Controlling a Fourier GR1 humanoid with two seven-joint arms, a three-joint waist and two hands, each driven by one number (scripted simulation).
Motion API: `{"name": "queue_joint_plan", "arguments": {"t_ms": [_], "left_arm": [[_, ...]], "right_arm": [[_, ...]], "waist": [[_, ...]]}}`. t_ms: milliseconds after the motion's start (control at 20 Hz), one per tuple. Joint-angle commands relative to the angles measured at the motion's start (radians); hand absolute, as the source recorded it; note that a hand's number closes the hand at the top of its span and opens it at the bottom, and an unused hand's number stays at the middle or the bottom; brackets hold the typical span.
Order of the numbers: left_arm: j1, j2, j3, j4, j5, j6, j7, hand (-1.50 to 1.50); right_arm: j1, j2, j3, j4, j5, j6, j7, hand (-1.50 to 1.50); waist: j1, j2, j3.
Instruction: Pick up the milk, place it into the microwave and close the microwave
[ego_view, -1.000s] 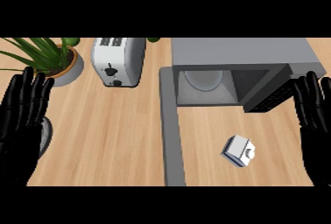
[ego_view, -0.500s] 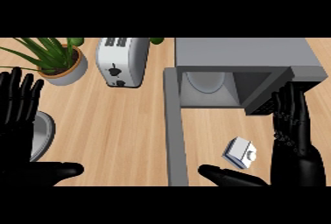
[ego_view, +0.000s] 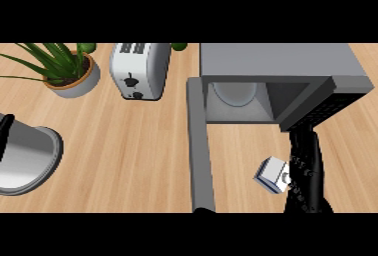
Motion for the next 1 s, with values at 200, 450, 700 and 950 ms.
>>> {"name": "queue_joint_plan", "arguments": {"t_ms": [200,450,700,950], "left_arm": [[0.157,0.006,0.1,-0.174,0.135,-0.066,0.058,-1.5],[0.165,-0.053,0.075,-0.188,0.099,-0.074,0.051,-1.5],[0.198,-0.019,0.18,-0.151,0.176,-0.159,0.024,-1.5],[0.233,-0.013,0.254,-0.104,0.237,-0.235,-0.008,-1.5]], "right_arm": [[0.083,0.001,0.045,0.1,0.048,-0.128,0.004,-1.5],[0.097,-0.053,-0.026,0.024,-0.033,-0.092,0.004,-1.5],[0.103,-0.032,-0.028,0.23,-0.148,-0.201,-0.171,-1.5],[0.128,-0.091,-0.133,0.246,-0.32,-0.207,-0.259,-1.5]], "waist": [[0.006,0.0,0.001],[-0.001,0.001,0.001],[0.002,0.002,0.001],[0.001,0.002,0.001]]}}
